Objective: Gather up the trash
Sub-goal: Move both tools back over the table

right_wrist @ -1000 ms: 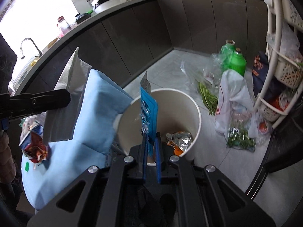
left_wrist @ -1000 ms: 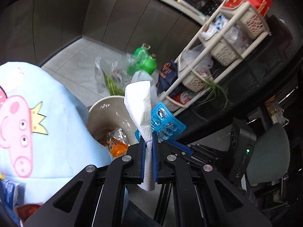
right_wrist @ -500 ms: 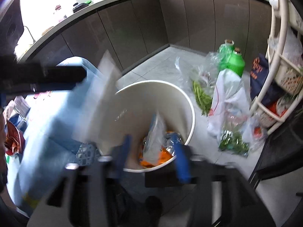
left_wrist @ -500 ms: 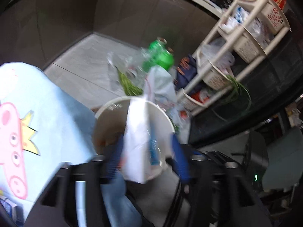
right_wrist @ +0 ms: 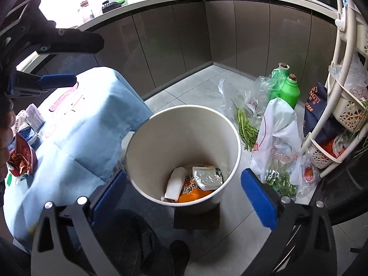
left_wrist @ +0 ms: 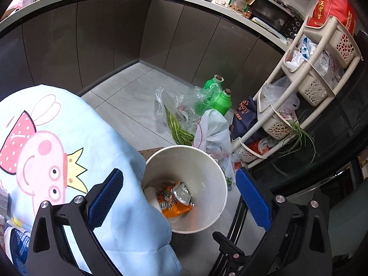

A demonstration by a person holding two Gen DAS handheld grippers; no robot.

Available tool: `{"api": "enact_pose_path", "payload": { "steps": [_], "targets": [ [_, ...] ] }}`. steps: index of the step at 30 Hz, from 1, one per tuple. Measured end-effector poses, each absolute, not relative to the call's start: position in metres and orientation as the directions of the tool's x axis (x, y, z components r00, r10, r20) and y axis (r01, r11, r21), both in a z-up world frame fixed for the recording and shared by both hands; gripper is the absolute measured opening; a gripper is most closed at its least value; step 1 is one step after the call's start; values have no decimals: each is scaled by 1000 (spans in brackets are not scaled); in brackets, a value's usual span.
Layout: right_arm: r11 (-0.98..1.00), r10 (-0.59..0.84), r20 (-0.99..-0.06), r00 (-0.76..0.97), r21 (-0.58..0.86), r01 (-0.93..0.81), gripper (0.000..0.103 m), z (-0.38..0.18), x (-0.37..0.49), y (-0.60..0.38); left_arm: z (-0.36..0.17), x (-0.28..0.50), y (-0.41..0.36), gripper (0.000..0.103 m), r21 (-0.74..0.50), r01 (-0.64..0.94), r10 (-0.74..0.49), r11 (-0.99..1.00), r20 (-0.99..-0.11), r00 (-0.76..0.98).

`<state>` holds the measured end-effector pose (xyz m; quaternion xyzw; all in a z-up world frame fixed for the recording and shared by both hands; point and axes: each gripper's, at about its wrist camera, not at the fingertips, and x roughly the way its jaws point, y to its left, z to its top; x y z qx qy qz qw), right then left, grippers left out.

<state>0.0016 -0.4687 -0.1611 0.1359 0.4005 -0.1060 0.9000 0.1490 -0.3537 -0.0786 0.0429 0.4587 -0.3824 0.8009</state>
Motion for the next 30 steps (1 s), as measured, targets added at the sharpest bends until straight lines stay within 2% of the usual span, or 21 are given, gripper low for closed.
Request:
{"api": "enact_pose_path", "payload": {
  "steps": [4, 9, 17, 24, 30],
  "targets": [
    [945, -83, -730, 679, 159, 287, 100, -140, 0, -463, -58, 145, -339, 94, -291, 653, -590, 700, -750, 298],
    [957, -72, -670, 739, 162, 241, 100, -90, -4, -445, -16, 136, -303, 94, -244, 639, -584, 729, -708, 396],
    [985, 15, -588, 809, 150, 91, 100, -28, -3, -391, 33, 123, -200, 94, -267, 515, -541, 815, -671, 508],
    [989, 140, -574, 807, 118, -88, 100, -4, 11, -320, 42, 107, -91, 94, -240, 353, -419, 904, -660, 624],
    [972, 230, -621, 749, 108, -210, 100, -12, 28, -264, 23, 96, -11, 94, -278, 224, -356, 934, -689, 631]
  ]
}}
